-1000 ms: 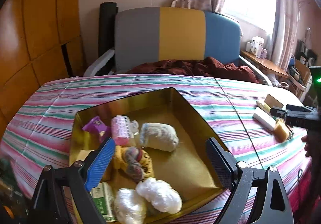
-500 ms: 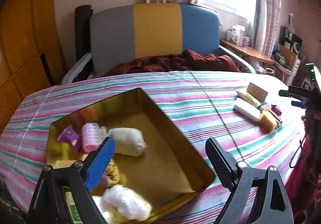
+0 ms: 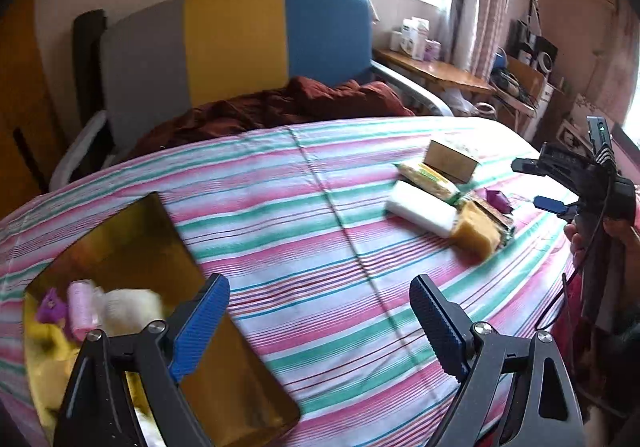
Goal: Organize objects
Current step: 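Move both open grippers back to the items on the bedspread, then grasp the white eraser block with left gripper while right grasps the yellow sponge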
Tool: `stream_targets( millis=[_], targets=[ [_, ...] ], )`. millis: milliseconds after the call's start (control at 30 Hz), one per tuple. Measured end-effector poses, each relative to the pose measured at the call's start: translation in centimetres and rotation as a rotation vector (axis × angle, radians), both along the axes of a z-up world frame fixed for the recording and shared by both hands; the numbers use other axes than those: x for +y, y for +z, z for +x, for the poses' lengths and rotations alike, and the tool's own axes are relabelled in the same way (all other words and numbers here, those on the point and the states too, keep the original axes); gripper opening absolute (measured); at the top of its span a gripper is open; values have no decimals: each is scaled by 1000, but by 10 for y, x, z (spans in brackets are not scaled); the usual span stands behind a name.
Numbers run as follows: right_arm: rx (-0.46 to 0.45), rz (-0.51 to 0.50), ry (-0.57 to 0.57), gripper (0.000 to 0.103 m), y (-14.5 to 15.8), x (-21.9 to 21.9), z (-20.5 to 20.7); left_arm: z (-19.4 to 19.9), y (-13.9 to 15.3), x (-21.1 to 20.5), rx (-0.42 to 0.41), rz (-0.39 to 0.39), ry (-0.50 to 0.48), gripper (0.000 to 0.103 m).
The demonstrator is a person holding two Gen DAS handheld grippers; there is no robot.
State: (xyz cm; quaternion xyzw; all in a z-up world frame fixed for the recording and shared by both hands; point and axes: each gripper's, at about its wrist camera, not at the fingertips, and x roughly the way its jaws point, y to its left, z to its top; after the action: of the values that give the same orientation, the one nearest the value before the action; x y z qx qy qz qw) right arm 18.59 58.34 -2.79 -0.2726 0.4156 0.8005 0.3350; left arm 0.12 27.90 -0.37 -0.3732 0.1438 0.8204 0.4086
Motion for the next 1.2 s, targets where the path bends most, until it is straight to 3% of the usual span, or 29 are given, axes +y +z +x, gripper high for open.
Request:
stream_targets(
  millis=[433, 767, 900, 1200],
  targets=[
    [40, -29, 31, 88, -3, 1, -1, -9, -22, 69, -120, -51, -56, 92],
    [66, -42, 58, 88, -4, 2, -4, -27, -49, 137, -336, -89, -45, 87],
    [82, -48, 69, 88, -4, 2, -3, -35, -62, 171, -426, -105, -18, 83],
    [123, -73, 98, 88, -5, 4, -5, -55, -85, 228, -491, -179, 100, 80]
  ],
)
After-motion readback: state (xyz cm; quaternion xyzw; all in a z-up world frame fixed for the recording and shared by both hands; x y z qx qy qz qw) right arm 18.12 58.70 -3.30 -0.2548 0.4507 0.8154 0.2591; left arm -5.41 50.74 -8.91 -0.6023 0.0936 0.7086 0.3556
